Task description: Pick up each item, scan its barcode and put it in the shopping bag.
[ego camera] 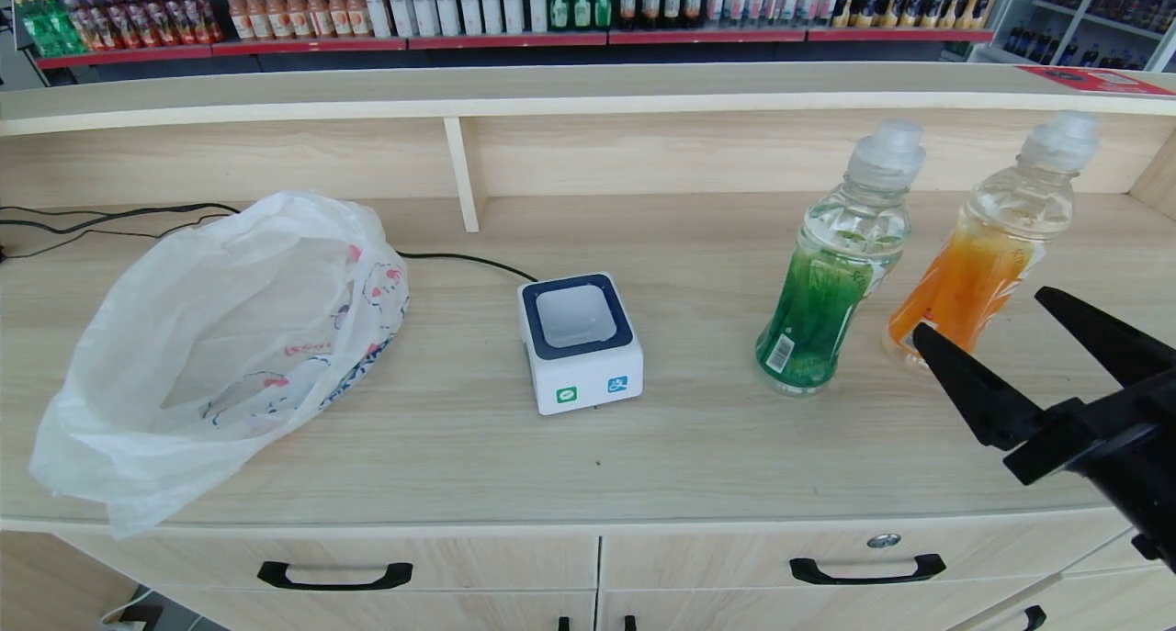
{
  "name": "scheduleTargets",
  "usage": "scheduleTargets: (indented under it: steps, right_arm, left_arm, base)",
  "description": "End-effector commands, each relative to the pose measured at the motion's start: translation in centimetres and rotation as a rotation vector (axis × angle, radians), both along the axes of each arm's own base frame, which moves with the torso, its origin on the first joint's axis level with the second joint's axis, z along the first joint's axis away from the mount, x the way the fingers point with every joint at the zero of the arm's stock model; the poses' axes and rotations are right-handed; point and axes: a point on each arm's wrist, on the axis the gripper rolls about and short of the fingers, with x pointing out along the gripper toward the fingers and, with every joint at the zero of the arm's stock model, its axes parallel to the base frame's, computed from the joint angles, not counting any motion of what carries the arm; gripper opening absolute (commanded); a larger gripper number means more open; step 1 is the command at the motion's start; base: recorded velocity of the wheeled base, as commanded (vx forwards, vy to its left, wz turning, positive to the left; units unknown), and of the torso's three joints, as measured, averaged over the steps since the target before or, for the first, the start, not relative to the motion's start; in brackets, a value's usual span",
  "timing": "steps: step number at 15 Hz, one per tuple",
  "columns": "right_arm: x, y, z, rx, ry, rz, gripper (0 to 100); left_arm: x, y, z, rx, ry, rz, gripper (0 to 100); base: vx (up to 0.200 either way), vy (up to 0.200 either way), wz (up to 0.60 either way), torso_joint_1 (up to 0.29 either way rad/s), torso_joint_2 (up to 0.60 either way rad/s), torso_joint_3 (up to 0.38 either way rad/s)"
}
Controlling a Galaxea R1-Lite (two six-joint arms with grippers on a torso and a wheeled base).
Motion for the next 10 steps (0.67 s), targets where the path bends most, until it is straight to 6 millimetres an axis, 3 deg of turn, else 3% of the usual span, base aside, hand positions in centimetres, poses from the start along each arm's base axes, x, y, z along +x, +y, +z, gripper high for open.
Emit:
scheduleTargets:
  steps: [1,6,10]
  right_arm:
    - [0.2,0.9,-0.7,-0.017,0.033,0.043,100]
    - [3.8,2.9,-0.2,-0.001,0.045,-0.025,100]
    - [4.8,3.3,-0.5,0.033,0.073,-0.092,100]
  left_arm:
    - [0.0,0.0,0.0,-0.001,0.0,0.0,100]
    - [0.0,0.0,0.0,-0.001,0.0,0.0,100]
    - [0.0,0.0,0.0,-0.001,0.0,0.0,100]
  base:
    - [0.0,0.0,0.0,0.0,0.0,0.0]
    - [0.0,0.0,0.0,0.0,0.0,0.0]
    - [0.0,0.0,0.0,0.0,0.0,0.0]
